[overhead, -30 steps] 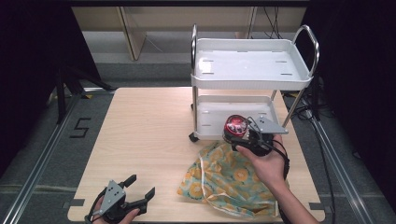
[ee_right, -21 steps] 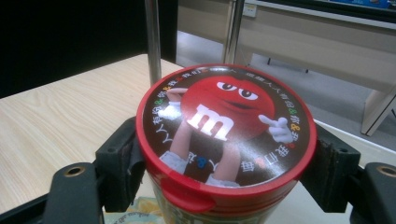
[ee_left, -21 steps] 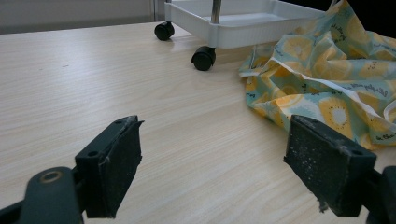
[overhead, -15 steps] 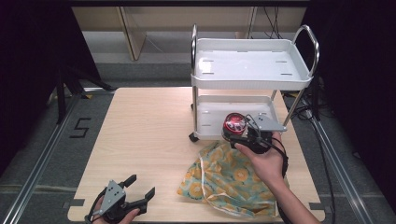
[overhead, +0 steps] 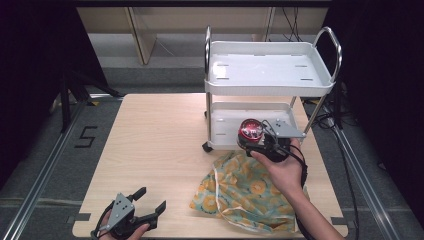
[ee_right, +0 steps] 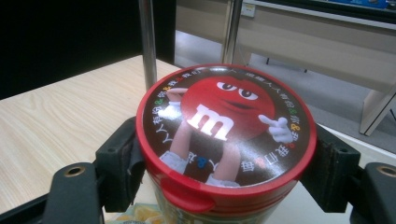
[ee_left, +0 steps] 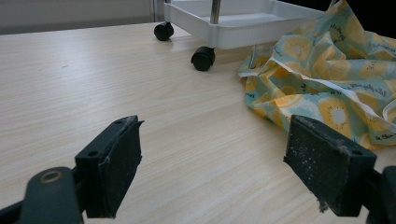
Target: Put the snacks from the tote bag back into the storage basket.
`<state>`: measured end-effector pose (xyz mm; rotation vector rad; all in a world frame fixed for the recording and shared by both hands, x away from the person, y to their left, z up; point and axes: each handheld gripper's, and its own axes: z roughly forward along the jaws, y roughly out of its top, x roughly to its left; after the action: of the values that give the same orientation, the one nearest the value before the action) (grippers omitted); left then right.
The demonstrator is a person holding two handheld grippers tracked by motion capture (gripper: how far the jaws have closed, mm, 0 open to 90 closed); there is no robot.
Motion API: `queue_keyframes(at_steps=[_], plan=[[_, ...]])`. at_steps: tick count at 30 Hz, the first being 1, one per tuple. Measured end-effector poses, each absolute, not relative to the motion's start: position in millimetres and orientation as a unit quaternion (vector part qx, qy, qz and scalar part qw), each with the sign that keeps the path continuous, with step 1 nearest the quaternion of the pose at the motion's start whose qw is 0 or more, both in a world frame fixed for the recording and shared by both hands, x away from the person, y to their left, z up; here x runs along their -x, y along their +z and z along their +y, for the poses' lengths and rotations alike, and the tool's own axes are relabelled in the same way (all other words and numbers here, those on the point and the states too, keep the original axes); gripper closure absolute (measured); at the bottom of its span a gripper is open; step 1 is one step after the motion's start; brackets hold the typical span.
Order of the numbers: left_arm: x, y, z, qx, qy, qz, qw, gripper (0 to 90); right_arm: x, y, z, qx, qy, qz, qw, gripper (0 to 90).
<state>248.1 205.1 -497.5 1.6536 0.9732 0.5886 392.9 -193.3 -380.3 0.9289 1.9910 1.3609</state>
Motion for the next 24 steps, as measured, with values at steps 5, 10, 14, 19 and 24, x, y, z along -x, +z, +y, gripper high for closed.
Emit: queue_keyframes(at_steps=[5,10,14,19,24], plan=[[-247.7,-497.3,205.1,-0.695,0.247,0.412,0.535,17.8,-394.5,-380.3,-193.5,-0.349,0.502,0.743,0.272,26.5],[-247.7,-497.3,205.1,-0.695,0.247,0.412,0.535,17.8,-395.4,-381.5,-192.6,-0.348,0.503,0.742,0.273,26.5],[-248.1,-497.4,205.4,-0.696,0.247,0.407,0.538,17.8,-396.5,-381.1,-191.7,-0.351,0.498,0.745,0.271,26.5],[-247.9,-497.5,205.1,-0.695,0.246,0.409,0.538,17.8,-399.9,-380.9,-188.6,-0.350,0.507,0.740,0.272,26.5],[-247.8,-497.1,205.5,-0.696,0.247,0.408,0.537,17.8,-400.9,-380.4,-187.9,-0.350,0.501,0.742,0.275,26.5]])
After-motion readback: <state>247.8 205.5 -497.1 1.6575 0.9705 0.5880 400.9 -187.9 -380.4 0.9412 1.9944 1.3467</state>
